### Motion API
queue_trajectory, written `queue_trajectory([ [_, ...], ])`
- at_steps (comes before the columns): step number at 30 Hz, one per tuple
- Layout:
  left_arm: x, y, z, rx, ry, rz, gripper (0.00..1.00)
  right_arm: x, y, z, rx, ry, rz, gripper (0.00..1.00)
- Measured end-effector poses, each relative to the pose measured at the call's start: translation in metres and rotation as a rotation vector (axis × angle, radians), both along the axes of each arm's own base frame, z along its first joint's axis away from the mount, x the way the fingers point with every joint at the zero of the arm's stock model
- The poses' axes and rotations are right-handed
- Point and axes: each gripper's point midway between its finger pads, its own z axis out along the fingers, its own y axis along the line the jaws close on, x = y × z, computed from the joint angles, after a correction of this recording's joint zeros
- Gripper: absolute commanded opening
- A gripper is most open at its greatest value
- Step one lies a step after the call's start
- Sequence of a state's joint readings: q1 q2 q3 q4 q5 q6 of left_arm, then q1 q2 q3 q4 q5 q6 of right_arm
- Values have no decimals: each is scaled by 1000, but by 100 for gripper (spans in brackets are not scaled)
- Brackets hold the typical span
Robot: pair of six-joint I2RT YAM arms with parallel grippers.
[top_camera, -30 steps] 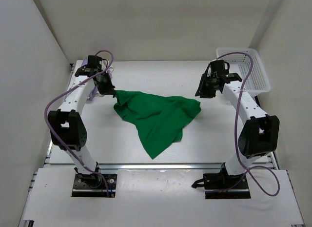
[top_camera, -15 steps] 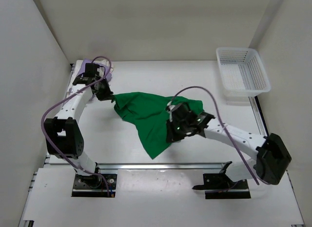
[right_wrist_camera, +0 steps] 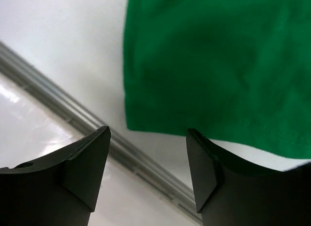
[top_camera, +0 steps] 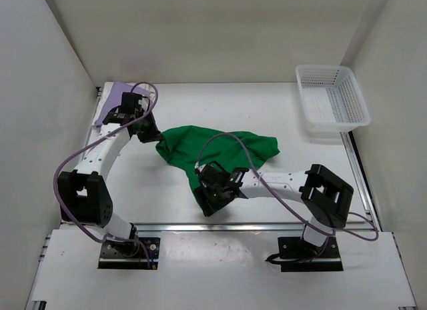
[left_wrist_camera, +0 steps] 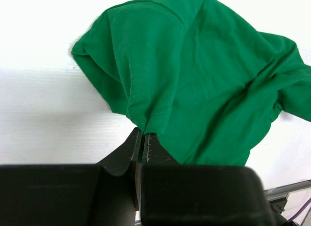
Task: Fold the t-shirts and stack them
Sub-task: Flatten out the tshirt
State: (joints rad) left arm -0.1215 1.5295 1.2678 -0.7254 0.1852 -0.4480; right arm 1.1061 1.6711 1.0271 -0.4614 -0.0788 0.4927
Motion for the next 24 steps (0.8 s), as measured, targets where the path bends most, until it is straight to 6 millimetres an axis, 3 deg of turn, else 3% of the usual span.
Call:
queue_trajectory([
  [4, -3, 3, 1, -11, -1, 9, 0, 6, -3, -13, -49, -31, -16, 58],
  [7, -2, 7, 3, -15, -4, 19, 0, 9, -2, -15, -62, -69, -26, 42],
  [8, -2, 8, 3, -15, -6, 22, 0, 10, -3, -16, -69, -81, -32, 31],
  [9, -2, 8, 3, -15, -6, 23, 0, 11, -3, -17, -74, -93, -37, 9],
  [10, -3, 9, 4, -16, -8, 24, 0, 14, -4, -18, -82, -105, -44, 1],
  [14, -5, 8, 10, -20, -21, 21, 0, 22, -2, -15, -109, -130, -75, 1],
  [16, -8, 6, 15, -21, -27, 16, 0, 25, -2, -4, -136, -154, -68, 0],
  [18, -7, 5, 26, -25, -40, 15, 0, 31, 7, 24, -124, -192, -58, 1],
  [20, -1, 4, 47, -40, -76, 19, 0, 41, 24, 78, -58, -251, -54, 0],
  [22, 9, 5, 76, -62, -140, 28, 0, 54, 43, 156, 35, -341, -74, 0],
  [24, 16, 10, 108, -69, -202, 48, 0, 65, 57, 252, 173, -457, -109, 0],
])
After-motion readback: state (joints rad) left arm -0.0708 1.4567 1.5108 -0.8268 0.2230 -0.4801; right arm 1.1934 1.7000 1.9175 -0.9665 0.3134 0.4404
